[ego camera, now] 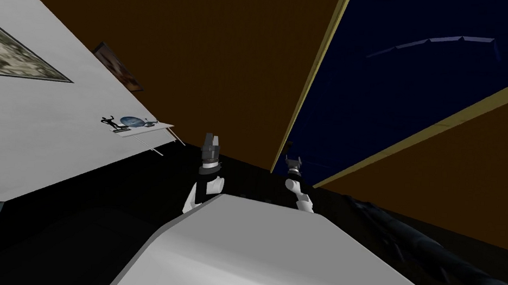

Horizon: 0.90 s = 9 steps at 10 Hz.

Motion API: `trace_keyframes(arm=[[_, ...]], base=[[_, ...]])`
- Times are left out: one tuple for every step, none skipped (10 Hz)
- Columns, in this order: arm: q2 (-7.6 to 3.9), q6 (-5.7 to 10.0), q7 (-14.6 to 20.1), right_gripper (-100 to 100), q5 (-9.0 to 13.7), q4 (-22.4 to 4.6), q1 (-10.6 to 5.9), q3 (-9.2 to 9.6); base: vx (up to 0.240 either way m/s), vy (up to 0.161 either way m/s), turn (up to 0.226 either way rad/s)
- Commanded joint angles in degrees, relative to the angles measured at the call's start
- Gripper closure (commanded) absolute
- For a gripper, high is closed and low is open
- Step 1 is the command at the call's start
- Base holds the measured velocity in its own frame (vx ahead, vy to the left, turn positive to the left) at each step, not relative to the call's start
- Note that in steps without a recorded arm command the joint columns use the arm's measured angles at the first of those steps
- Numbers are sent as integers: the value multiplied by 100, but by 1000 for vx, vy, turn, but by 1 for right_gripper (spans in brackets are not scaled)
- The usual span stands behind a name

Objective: Pull the door open

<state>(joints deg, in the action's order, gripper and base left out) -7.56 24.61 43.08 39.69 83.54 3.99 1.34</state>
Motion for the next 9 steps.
trace_keyframes(arm=[[-37, -61, 132, -100, 162, -159, -77, -20], [-43, -80, 194, -100, 244, -252, -117, -22], [-55, -118, 319, -100, 408, -440, -198, -26], [-60, -136, 378, -100, 485, -528, -236, -28], [-65, -151, 428, -100, 551, -602, -268, -30], [-74, -181, 527, -100, 681, -751, -333, -33], [-81, -207, 611, -100, 791, -877, -387, -35], [-87, -228, 680, -100, 882, -980, -432, -38], [-93, -250, 753, -100, 978, -1089, -479, -40]], base=[[58, -93, 85], [65, -91, 57], [84, -117, 131], [105, -130, 99], [94, -105, 56], [97, -97, 102], [103, -89, 99], [99, -109, 104], [81, -136, 81]])
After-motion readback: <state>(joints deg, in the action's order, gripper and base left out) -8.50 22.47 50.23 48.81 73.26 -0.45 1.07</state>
